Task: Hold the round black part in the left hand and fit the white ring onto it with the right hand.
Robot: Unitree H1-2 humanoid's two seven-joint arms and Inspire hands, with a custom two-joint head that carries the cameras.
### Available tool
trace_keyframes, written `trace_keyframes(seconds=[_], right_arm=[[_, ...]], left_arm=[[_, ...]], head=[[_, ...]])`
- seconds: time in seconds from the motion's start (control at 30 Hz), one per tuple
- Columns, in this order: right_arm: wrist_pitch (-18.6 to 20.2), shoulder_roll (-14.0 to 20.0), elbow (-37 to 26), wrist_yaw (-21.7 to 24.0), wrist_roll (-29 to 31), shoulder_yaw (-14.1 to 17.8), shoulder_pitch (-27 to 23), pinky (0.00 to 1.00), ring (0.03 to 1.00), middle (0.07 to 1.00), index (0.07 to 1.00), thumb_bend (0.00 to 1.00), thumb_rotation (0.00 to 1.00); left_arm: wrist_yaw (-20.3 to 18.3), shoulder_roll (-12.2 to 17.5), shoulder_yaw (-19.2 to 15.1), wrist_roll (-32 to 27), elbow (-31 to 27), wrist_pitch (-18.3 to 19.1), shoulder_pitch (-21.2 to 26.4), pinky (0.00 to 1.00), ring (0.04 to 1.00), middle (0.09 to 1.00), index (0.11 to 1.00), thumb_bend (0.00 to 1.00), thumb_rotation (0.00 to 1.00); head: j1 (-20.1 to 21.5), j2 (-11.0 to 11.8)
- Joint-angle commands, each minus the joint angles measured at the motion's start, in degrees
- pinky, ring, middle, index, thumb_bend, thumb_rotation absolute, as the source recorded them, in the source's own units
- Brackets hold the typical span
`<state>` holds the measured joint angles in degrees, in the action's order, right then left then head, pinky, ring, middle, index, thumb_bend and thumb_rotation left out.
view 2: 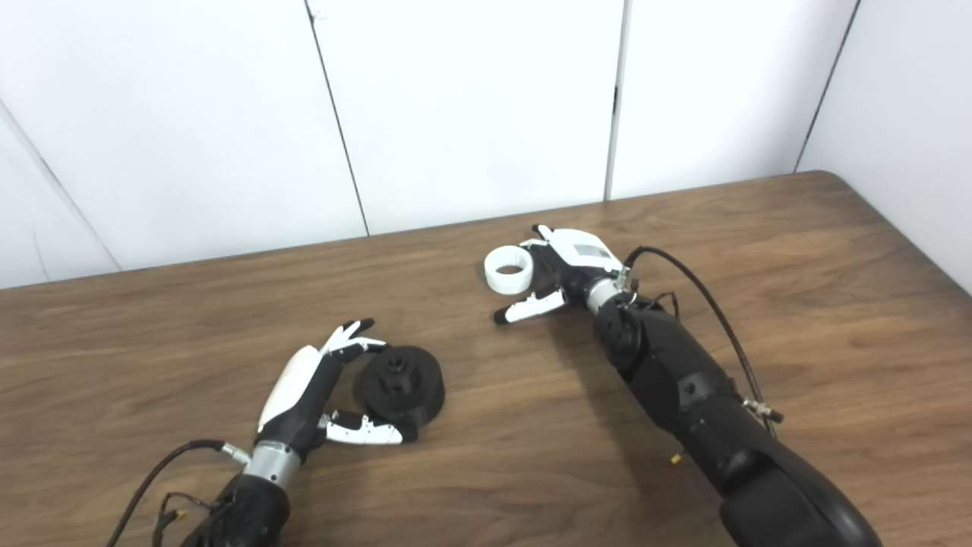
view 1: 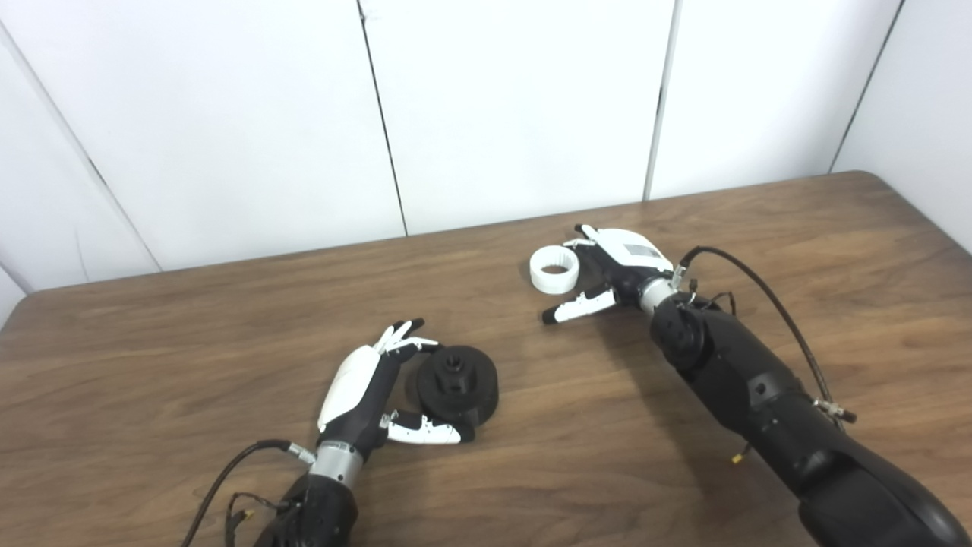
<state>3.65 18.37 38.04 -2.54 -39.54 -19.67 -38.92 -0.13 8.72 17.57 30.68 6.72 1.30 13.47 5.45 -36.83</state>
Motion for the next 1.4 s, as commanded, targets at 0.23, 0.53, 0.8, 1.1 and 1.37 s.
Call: trace_keyframes(seconds=[0.23, 0.53, 0.8, 1.1, 1.37], right_arm=[[-2.87, -1.42, 1.52, -7.64, 1.67, 1.78, -3.61, 1.0, 0.999, 0.971, 0.71, 0.83, 0.48], [-3.48, -1.75, 1.19, -9.54, 3.37, 2.84, -3.1, 1.0, 0.979, 0.94, 0.671, 0.78, 0.44], [-4.74, -2.26, 1.43, -12.18, 3.91, 3.14, -2.54, 1.0, 0.951, 0.911, 0.628, 0.72, 0.36], [-7.96, -3.12, 1.92, -16.48, 5.85, 4.74, -1.74, 1.0, 0.921, 0.861, 0.487, 0.52, 0.14], [-9.19, -3.52, 2.08, -18.53, 5.86, 5.21, -1.15, 1.0, 0.926, 0.847, 0.484, 0.52, 0.14]], left_arm=[[-0.05, 0.35, 0.5, 1.93, -0.89, 0.22, 0.9, 0.98, 1.0, 0.956, 0.618, 0.89, 0.21], [-0.36, 0.3, 0.56, 1.98, -1.14, 0.5, 0.73, 0.97, 1.0, 0.96, 0.623, 0.88, 0.21], [-0.18, 0.17, 0.35, 1.69, -1.1, 0.31, 0.66, 0.98, 1.0, 0.958, 0.618, 0.88, 0.19], [-0.11, 0.22, 0.41, 1.87, -1.23, 0.23, 0.68, 0.97, 1.0, 0.953, 0.616, 0.88, 0.2], [-0.56, 0.19, 0.36, 1.96, -1.45, 0.95, 0.78, 0.98, 1.0, 0.959, 0.621, 0.88, 0.19]], head=[[0.0, 0.04], [-0.35, -0.24], [-0.37, -0.38], [-0.24, -0.46], [-0.31, -0.5]])
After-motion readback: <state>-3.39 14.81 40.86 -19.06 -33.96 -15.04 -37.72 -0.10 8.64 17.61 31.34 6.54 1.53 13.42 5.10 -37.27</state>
